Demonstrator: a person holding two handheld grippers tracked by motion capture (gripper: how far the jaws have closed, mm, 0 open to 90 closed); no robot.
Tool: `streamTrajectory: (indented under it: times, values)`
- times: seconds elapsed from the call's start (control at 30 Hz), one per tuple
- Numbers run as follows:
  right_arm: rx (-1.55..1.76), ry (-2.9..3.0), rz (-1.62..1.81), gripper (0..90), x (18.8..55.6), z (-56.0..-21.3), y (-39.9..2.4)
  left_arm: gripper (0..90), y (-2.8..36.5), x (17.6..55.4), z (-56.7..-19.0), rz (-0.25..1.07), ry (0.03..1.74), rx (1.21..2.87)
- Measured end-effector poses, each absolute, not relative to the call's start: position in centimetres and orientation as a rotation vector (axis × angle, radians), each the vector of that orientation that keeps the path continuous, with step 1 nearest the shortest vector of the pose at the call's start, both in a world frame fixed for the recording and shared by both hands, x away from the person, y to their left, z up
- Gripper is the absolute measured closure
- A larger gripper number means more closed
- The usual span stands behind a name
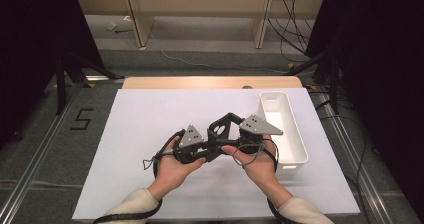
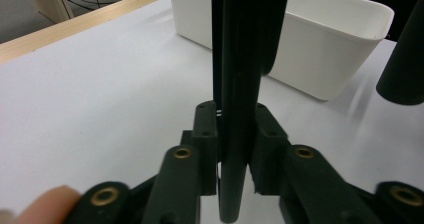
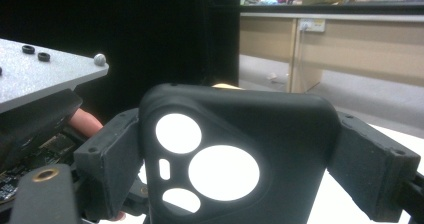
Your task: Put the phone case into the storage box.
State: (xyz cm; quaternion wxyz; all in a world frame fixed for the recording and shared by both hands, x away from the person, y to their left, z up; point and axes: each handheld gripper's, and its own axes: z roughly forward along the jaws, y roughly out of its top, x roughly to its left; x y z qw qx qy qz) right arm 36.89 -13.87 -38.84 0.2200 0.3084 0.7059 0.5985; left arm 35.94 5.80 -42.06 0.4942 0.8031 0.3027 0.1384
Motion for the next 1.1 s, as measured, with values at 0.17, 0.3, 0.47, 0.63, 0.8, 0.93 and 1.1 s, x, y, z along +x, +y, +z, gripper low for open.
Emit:
streamTrajectory:
  times: [0.17,0.3,0.47,0.63,0.8,0.93,1.1]
  values:
    - [0.856,1.92,1.656,15.2,37.0,-38.1,-14.4,54.6,6.1,35.9,-41.7,0.336,0.703,1.912]
    - [0.872,1.895,1.662,15.2,37.2,-37.6,-14.9,35.5,6.5,35.8,-41.4,0.326,0.675,1.875]
    - [0.892,1.867,1.667,15.2,37.4,-36.9,-15.7,8.8,7.5,35.7,-41.3,0.328,0.693,1.849]
    - [0.905,1.842,1.674,15.2,37.6,-36.4,-16.3,0.0,8.9,35.5,-41.2,0.36,0.68,1.838]
    - [0.918,1.823,1.672,15.2,37.8,-36.1,-16.9,0.0,10.3,35.3,-41.0,0.389,0.682,1.819]
    - [0.93,1.804,1.67,15.2,37.9,-35.7,-17.4,0.0,11.4,35.2,-41.1,0.409,0.69,1.819]
    - [0.941,1.788,1.661,15.2,38.1,-35.4,-17.9,0.0,12.7,35.1,-41.2,0.422,0.708,1.814]
